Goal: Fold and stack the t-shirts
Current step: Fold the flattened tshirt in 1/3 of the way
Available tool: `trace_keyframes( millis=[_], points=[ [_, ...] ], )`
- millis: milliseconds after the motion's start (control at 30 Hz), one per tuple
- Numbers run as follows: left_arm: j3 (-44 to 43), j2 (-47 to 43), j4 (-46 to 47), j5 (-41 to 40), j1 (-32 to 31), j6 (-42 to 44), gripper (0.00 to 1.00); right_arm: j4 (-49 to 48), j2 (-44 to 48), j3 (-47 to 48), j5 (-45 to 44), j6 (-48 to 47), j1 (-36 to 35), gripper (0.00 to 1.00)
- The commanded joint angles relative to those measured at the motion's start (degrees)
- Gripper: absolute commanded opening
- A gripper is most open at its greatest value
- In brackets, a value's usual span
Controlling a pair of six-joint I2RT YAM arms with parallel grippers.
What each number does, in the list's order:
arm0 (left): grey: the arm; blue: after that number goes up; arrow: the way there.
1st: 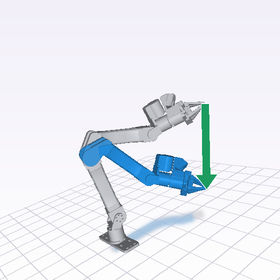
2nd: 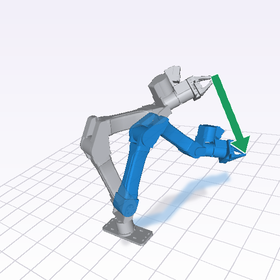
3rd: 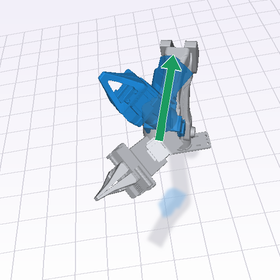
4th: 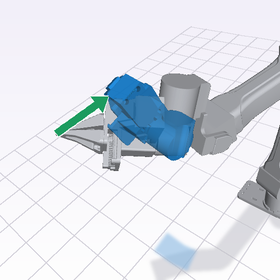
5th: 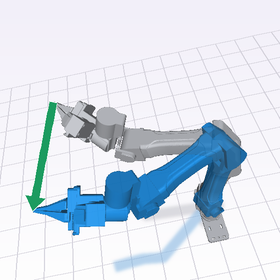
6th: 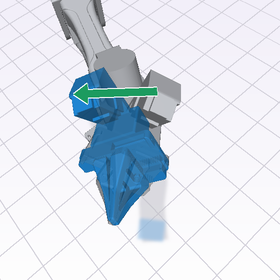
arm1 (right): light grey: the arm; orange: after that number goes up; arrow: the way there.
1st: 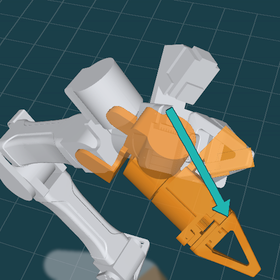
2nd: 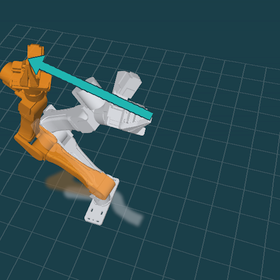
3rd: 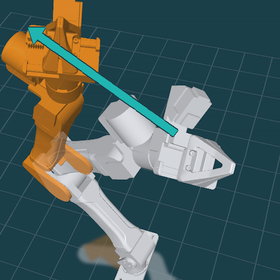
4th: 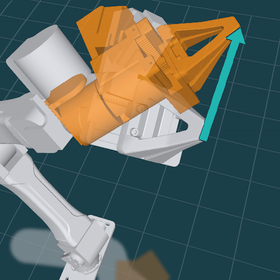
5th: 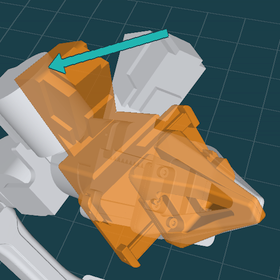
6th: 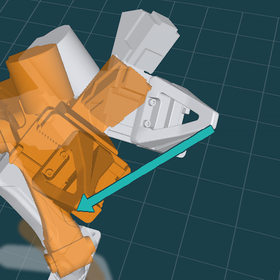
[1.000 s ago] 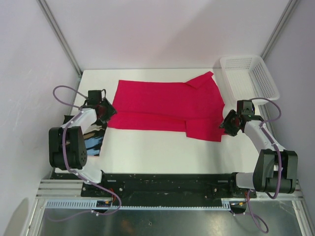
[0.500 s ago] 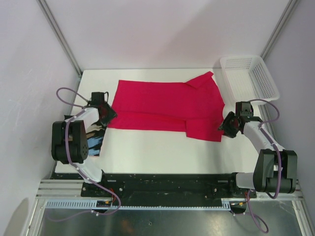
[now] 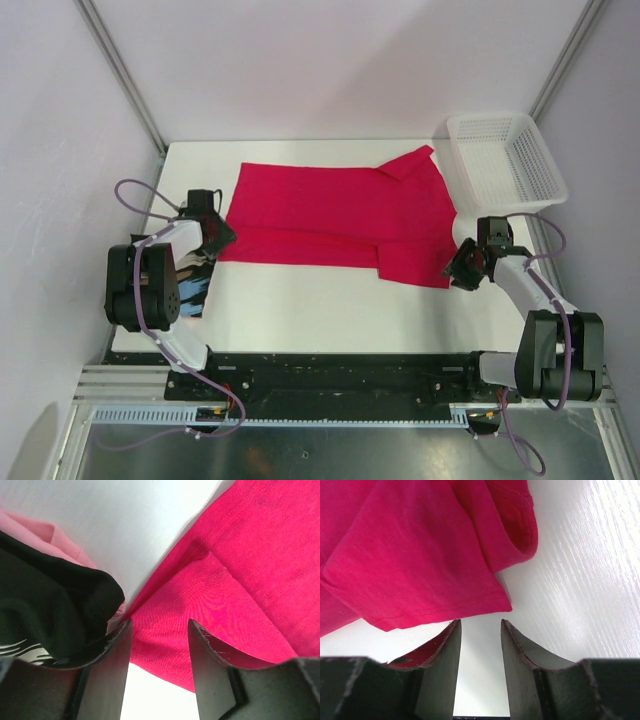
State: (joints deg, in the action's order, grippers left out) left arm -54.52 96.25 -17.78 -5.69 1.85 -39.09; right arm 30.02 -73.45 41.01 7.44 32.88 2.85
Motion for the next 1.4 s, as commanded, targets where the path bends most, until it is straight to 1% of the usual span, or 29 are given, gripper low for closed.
trace_keyframes(
  millis=[0, 167, 567, 667, 867, 967, 1133, 1267, 1367],
  points=[
    [0.44, -1.56, 0.47, -1.72, 0.21, -0.02, 0.54, 0.43, 2.88, -1.50, -0.54, 1.15, 0.22, 0.41],
    [0.13, -2.32, 0.45, -0.87, 0.26, 0.06, 0.54, -0.69, 2.59, -3.12, -1.87, 1.26, 0.19, 0.40],
    [-0.74, -2.62, 0.52, 1.20, 0.20, 0.41, 0.54, -6.80, -3.76, -5.12, -4.27, 1.41, -0.88, 0.36],
    [-0.92, -2.72, 0.52, 1.59, 0.21, 0.48, 0.54, -8.28, -5.15, -5.11, -4.64, 1.63, -1.30, 0.29],
    [-1.39, -3.31, 0.47, 2.38, 0.22, 0.71, 0.54, -9.37, -5.25, -3.97, -3.64, 2.74, -2.37, 0.03],
    [-1.72, -3.66, 0.48, 3.14, 0.22, 0.91, 0.54, -8.33, -4.38, -1.27, -3.07, 3.30, -2.56, 0.00],
    [-2.55, -3.36, 0.54, 4.29, -0.06, 1.07, 0.54, -7.89, -4.89, 5.97, -1.59, 4.07, -5.13, 0.00],
    [-3.34, -2.11, 0.47, 5.09, -0.30, 1.20, 0.54, -8.74, -9.92, 13.61, -0.59, 4.07, -5.69, 0.00],
    [-4.11, -0.93, 0.48, 5.23, -0.48, 1.40, 0.54, -10.42, -15.48, 19.42, 0.01, 3.89, -5.74, 0.00]
  ],
)
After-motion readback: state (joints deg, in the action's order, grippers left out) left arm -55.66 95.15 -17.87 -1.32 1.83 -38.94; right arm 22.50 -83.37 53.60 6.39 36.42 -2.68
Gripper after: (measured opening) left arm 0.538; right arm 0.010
